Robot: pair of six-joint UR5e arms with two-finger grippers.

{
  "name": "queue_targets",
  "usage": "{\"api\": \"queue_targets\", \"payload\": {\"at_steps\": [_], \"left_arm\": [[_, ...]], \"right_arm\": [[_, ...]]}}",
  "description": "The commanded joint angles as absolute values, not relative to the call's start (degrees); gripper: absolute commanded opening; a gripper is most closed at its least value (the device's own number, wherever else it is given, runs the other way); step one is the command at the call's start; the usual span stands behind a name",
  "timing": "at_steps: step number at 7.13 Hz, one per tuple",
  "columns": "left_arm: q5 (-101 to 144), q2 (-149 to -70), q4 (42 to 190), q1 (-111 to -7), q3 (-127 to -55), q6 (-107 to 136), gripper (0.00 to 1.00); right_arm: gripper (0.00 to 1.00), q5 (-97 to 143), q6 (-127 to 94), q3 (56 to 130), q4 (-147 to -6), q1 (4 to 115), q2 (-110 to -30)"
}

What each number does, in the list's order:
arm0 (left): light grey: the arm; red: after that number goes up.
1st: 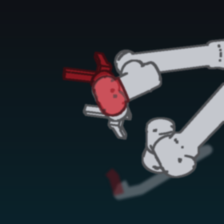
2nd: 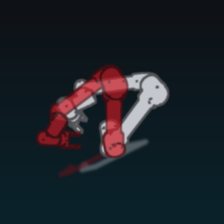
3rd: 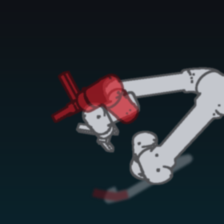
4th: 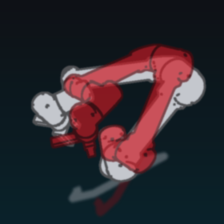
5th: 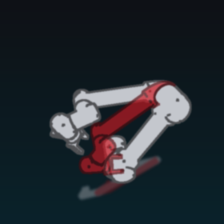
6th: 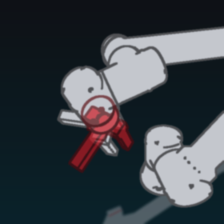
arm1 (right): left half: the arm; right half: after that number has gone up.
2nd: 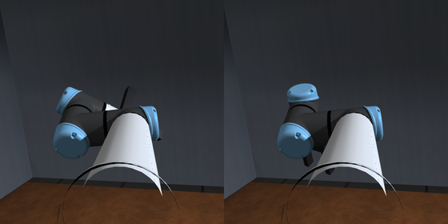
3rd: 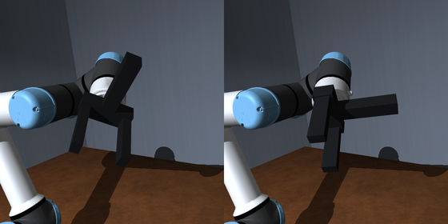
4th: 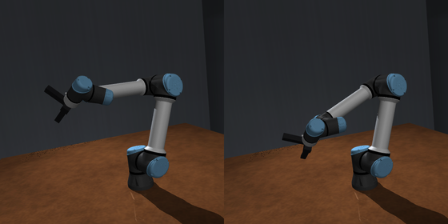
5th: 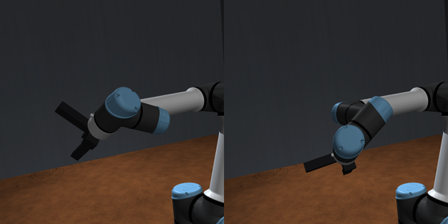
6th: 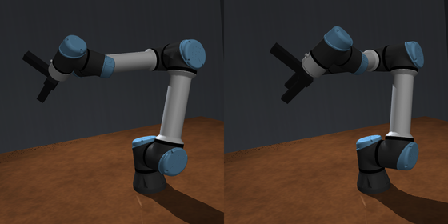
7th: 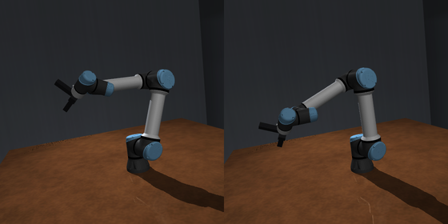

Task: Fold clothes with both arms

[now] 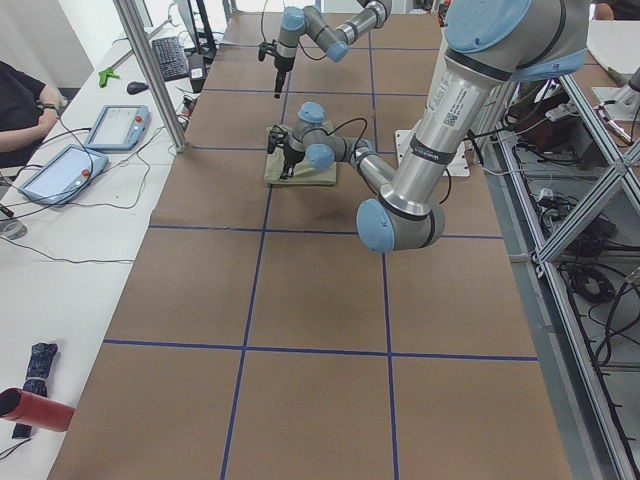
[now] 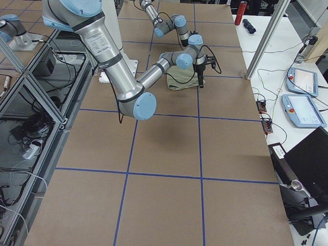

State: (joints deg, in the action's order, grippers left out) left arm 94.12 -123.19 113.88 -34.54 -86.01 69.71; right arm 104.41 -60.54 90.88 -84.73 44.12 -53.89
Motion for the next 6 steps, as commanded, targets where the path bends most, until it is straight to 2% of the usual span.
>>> {"api": "queue_targets", "payload": {"at_steps": [1,3,4,5,6], "left_arm": [[94.22,-123.13,113.99,-35.16,-86.04,68.82,0.0],[94.4,-121.03,114.17,-35.85,-88.67,64.2,0.0],[94.66,-121.03,114.17,-36.82,-88.77,62.16,0.09],[94.66,-121.03,114.26,-36.83,-88.86,61.7,0.99],[94.75,-120.85,114.26,-36.83,-89.12,61.61,1.0]], "right_arm": [[1.0,104.5,-59.77,90.79,-84.73,44.21,-53.96],[1.0,105.03,-59.42,90.7,-84.81,44.82,-54.05],[1.0,105.46,-57.67,90.7,-85.08,45.52,-53.97],[1.0,106.6,-56.09,90.7,-85.25,46.22,-54.14],[1.0,107.66,-54.94,90.7,-85.25,47.62,-54.92]]}}
